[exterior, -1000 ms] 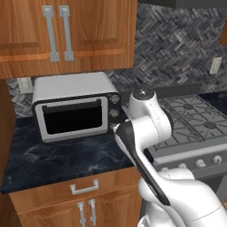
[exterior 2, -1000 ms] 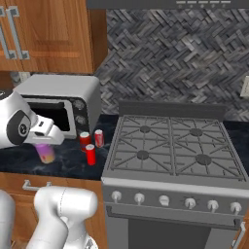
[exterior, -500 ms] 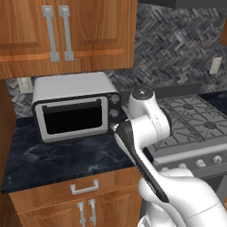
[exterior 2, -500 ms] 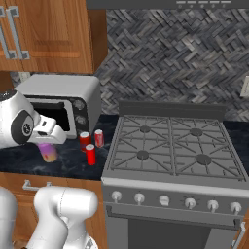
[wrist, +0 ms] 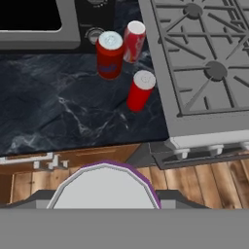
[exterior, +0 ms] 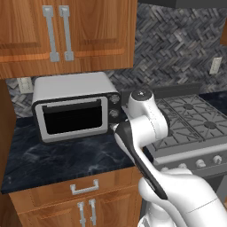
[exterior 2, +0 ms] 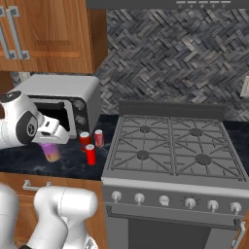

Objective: Four empty soda cans are scattered around the kitchen. Gather all the cans and cluster them next to the stove for recycling.

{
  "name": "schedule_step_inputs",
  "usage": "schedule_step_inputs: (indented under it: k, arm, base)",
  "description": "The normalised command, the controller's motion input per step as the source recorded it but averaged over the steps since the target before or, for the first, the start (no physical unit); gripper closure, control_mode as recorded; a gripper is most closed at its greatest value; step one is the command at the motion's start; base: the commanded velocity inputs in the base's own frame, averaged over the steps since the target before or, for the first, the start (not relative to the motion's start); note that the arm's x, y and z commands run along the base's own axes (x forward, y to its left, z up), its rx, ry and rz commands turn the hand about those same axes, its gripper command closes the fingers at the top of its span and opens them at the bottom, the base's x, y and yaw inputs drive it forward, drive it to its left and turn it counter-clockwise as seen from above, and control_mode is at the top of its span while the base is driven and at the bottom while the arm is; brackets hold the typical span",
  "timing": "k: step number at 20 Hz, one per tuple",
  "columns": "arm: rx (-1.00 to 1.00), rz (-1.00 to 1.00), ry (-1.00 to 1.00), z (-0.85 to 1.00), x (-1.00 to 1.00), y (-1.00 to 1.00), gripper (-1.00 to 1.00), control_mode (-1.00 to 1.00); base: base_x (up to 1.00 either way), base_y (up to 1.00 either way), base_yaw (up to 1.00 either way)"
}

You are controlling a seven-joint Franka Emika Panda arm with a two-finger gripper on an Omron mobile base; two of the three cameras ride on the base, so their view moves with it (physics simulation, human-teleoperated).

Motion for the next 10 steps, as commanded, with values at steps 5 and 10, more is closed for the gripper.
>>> schedule_step_inputs:
  k: [5, 10]
  arm:
    - [0.0, 0.0, 0.0, -0.08, 0.13, -0.05, 1.0, -1.0]
    - [0.0, 0.0, 0.0, -0.08, 0.15, -0.04, 1.0, -1.0]
  base:
    - [0.0, 0.0, 0.0]
    - [0.0, 0.0, 0.0]
